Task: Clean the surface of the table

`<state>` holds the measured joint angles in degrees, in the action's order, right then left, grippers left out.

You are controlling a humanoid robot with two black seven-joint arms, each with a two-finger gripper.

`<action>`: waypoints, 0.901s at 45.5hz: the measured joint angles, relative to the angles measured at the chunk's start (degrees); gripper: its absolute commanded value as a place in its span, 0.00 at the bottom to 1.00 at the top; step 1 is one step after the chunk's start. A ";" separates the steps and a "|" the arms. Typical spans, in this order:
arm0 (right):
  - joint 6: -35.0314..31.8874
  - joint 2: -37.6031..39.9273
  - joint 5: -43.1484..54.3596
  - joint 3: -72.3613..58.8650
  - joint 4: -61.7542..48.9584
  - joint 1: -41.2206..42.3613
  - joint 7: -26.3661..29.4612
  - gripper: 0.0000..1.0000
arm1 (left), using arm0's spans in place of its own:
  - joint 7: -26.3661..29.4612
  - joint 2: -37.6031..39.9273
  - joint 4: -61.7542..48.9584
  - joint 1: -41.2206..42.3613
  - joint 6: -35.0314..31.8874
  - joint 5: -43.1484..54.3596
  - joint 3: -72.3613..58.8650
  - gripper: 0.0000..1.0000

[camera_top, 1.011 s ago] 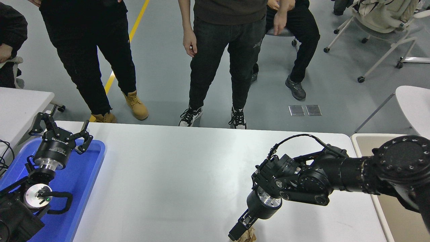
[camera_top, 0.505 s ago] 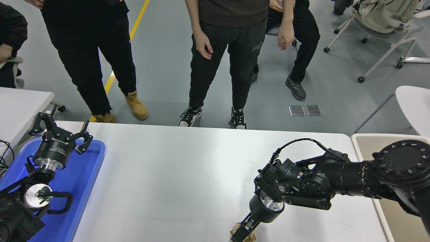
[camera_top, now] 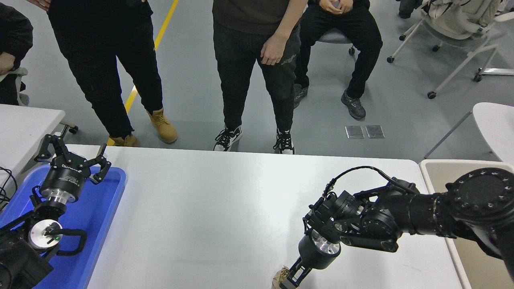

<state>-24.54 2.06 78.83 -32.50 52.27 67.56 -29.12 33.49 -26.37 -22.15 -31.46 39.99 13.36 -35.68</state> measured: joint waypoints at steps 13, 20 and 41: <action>0.00 1.22 0.11 1.10 -0.15 0.82 -0.80 0.00 | 0.00 0.00 0.00 0.00 0.00 0.00 0.00 1.00; -0.04 3.26 -0.39 5.04 0.22 1.72 -1.08 0.00 | 0.00 0.00 0.00 0.00 0.00 0.00 0.00 1.00; -0.42 8.74 -1.85 19.73 2.51 2.52 -2.50 0.00 | 0.00 0.00 0.00 0.00 0.00 0.00 0.00 1.00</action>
<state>-24.96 10.81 76.98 -12.78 54.78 70.08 -31.62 33.49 -26.37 -22.15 -31.46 39.99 13.36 -35.68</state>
